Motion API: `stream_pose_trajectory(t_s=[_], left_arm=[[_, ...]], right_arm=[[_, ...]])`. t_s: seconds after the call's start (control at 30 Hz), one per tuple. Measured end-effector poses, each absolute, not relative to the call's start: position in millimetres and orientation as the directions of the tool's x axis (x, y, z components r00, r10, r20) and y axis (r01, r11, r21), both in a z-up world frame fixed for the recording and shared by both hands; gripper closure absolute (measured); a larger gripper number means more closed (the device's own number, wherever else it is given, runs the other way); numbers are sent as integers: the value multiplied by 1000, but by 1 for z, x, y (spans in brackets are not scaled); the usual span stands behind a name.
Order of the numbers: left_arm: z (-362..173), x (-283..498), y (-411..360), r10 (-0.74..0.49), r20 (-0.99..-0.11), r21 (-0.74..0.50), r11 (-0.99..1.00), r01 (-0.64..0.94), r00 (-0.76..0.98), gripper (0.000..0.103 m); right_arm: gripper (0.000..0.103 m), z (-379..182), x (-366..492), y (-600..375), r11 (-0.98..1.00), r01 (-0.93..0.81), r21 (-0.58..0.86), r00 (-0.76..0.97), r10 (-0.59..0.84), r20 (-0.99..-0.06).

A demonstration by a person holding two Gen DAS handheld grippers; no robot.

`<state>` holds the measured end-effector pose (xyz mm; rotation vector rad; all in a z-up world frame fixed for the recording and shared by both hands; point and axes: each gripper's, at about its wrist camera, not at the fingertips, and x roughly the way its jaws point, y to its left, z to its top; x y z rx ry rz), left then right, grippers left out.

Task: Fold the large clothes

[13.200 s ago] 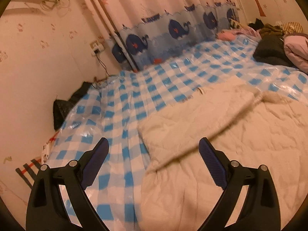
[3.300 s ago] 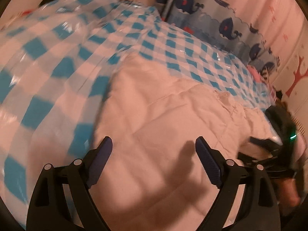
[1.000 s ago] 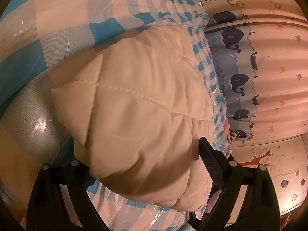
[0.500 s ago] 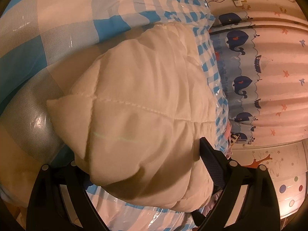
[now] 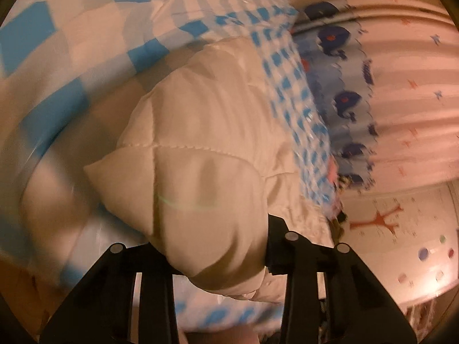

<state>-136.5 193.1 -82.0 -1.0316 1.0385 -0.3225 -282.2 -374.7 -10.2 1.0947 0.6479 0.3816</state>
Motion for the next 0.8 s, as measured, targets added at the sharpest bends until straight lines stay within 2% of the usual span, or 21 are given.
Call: stream_pose_trajectory(t_s=[0.07,0.13,0.17,0.2,0.27,0.3,0.5,0.6,0.67,0.7,0.73,0.77,0.8], left_arm=[[-74,-164,196,-670,-569,-813,547,-200,477,69],[-84,-182,199,-678,-603,-791,575,-207,419,63],[-93,-187,201,-683,-613,-785,581,-214,397,59],[-102,-190,203,-690,-611,-788,576,-217,388,55],[-120,-197,209,-697,-601,-798,553,-240,391,46],[-121,-199,209,-684,-606,-792,569,-222,407,42],[-123,-201,211,-658,-589,-802,546,-241,470,38],[-130,-199,215,-664,-546,-835,480,-269,511,32],[-134,-196,215,-661,-537,-843,454,-290,525,31],[-135,-196,214,-660,-534,-845,447,-294,529,31],[-132,-198,214,-658,-518,-854,437,-283,546,31],[-127,-200,212,-658,-500,-863,436,-256,564,31],[-123,-201,209,-656,-495,-863,448,-234,569,38]], right_arm=[[78,-10,-313,-375,416,40,908,745,593,-305],[57,-23,-346,-373,421,99,902,718,597,-358],[32,-34,-356,-374,419,136,898,692,608,-389],[27,-45,-361,-376,416,172,893,682,604,-412],[27,-71,-369,-382,365,226,903,674,611,-415],[27,-86,-373,-388,304,246,920,683,620,-387],[27,-108,-367,-394,165,208,964,733,626,-265],[19,-109,-357,-389,142,194,971,746,621,-240],[19,-108,-351,-384,170,197,966,746,614,-260],[26,-103,-351,-384,192,186,964,752,603,-265],[38,-97,-352,-383,231,173,958,760,587,-279],[66,-90,-354,-382,280,165,946,763,572,-302],[69,-82,-356,-381,307,138,942,773,561,-296]])
